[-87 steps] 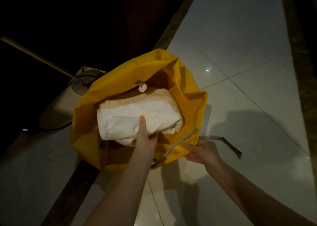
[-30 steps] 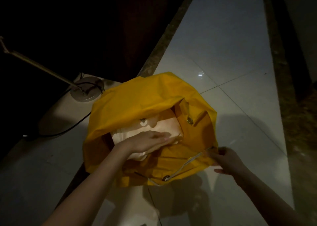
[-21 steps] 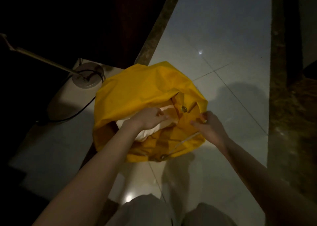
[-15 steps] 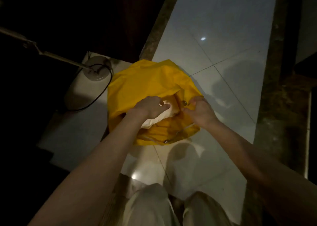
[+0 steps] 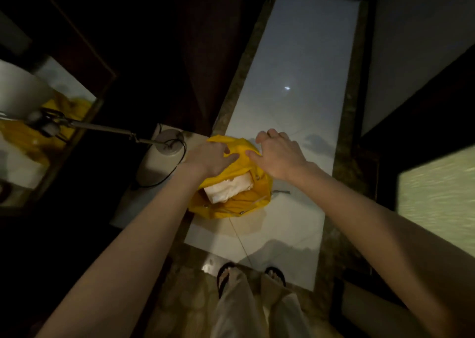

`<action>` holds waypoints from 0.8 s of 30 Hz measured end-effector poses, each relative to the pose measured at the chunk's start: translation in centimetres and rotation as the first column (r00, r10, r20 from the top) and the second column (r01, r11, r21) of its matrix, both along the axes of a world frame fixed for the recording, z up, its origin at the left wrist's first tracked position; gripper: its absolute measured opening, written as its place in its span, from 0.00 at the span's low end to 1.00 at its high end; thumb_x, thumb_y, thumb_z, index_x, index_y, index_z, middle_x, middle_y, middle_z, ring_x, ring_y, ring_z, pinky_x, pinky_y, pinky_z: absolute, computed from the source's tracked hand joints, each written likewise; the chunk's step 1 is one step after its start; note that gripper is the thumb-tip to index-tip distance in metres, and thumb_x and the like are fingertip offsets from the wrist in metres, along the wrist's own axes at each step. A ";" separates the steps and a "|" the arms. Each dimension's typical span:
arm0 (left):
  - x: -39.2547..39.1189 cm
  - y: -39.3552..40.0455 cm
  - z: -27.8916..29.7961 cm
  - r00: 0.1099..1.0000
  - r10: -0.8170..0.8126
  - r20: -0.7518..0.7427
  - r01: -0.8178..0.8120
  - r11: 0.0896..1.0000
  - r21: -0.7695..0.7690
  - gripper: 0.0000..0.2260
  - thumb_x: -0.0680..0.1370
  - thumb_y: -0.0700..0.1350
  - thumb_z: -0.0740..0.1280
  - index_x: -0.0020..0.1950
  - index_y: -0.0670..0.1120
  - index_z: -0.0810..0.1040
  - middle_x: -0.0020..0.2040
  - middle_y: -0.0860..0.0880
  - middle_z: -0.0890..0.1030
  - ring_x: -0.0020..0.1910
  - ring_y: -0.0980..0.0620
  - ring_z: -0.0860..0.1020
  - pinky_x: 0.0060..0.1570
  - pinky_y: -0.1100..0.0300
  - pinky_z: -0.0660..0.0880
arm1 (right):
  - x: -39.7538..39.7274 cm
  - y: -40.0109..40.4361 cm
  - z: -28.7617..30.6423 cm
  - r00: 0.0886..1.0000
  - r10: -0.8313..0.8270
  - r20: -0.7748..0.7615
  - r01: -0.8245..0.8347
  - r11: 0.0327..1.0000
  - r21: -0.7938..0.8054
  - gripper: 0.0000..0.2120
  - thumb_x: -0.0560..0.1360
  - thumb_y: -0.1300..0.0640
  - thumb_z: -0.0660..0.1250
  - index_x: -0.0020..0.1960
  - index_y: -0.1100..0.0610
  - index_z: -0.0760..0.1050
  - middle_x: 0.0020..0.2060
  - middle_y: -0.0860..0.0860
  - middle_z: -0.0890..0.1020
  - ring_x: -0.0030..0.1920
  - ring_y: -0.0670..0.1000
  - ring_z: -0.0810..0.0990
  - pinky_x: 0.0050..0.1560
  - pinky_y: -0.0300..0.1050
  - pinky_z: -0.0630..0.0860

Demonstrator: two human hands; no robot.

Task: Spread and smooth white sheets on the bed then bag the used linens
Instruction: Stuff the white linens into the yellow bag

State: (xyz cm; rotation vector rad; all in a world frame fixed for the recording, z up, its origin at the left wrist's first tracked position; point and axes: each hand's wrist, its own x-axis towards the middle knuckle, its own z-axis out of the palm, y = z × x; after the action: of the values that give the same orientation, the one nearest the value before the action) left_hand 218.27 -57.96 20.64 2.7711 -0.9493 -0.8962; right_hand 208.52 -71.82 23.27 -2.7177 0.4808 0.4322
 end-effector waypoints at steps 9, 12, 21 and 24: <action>-2.7 -0.4 14.4 0.968 -0.189 0.165 0.216 0.963 -0.160 0.22 0.81 0.60 0.56 0.68 0.47 0.72 0.65 0.44 0.76 0.61 0.45 0.76 0.55 0.53 0.73 | -6.3 3.3 13.3 0.987 -0.112 0.115 0.128 0.982 -0.137 0.24 0.82 0.42 0.51 0.71 0.55 0.64 0.67 0.55 0.70 0.66 0.57 0.69 0.63 0.55 0.67; -3.4 -0.6 16.8 0.945 -0.279 0.169 0.302 0.945 -0.129 0.22 0.81 0.60 0.56 0.68 0.47 0.73 0.65 0.45 0.77 0.61 0.46 0.76 0.54 0.54 0.73 | -7.9 4.0 15.2 0.965 -0.220 0.146 0.244 0.954 -0.173 0.25 0.82 0.41 0.51 0.70 0.55 0.65 0.66 0.55 0.71 0.66 0.57 0.69 0.63 0.56 0.68; -6.8 -3.7 27.6 0.800 -0.479 0.361 0.566 0.802 -0.191 0.20 0.82 0.56 0.56 0.65 0.46 0.75 0.63 0.43 0.78 0.60 0.44 0.76 0.58 0.52 0.73 | -14.3 7.2 17.1 0.846 -0.500 0.187 0.528 0.834 -0.158 0.24 0.81 0.42 0.52 0.69 0.57 0.67 0.65 0.56 0.71 0.66 0.58 0.69 0.62 0.54 0.66; -10.7 -5.3 29.3 0.721 -0.564 0.401 0.670 0.716 -0.197 0.19 0.83 0.55 0.56 0.64 0.44 0.76 0.62 0.42 0.78 0.60 0.43 0.76 0.58 0.52 0.73 | -18.0 8.1 16.8 0.795 -0.587 0.150 0.606 0.781 -0.152 0.24 0.82 0.42 0.51 0.68 0.57 0.66 0.66 0.56 0.70 0.67 0.58 0.68 0.63 0.54 0.65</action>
State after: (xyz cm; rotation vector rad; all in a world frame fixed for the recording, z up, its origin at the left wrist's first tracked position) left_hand 207.54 -63.25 49.97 2.3311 -1.9723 -0.2624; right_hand 190.51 -63.68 40.02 -2.5415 1.3664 0.0791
